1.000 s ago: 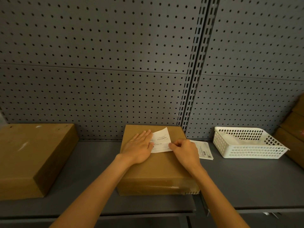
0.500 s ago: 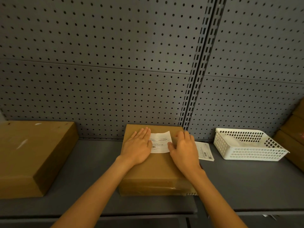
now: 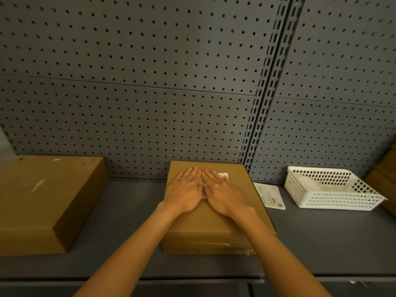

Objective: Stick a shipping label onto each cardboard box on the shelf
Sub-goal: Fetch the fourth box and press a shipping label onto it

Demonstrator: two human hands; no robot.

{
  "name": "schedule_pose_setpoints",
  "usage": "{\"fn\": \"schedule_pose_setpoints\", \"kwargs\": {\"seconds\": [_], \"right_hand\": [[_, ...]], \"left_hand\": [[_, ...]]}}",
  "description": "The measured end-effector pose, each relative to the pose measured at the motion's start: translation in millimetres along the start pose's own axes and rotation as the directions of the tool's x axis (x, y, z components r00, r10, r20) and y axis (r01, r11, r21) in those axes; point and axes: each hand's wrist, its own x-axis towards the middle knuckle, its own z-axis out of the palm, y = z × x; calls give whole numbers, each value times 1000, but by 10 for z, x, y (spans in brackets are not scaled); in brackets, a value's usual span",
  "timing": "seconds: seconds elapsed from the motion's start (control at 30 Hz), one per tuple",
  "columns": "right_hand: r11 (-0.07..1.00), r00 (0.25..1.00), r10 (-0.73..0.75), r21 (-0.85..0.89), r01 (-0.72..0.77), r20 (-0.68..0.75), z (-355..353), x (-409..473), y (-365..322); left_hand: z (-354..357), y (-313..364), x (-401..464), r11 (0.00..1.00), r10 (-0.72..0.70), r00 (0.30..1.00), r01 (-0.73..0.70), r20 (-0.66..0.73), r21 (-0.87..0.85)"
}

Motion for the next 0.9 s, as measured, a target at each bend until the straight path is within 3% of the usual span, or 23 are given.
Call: {"fn": "schedule_pose_setpoints", "kwargs": {"seconds": [0.37,0.77,0.9], "right_hand": [[998,996,25,-67,-19,81,-23,-32,260],[980,979,200,-2,-201,-21,-53,-182,692],[980,980,197,25,-196,-28,-46,-186,706]], "left_hand": [[-20,-9,-24,1000,-4,999,3,36,18],[-20,8,-18,1000,1,998,-3,59,31],[-28,20,8,1000,2,998,-4,64,28]]}}
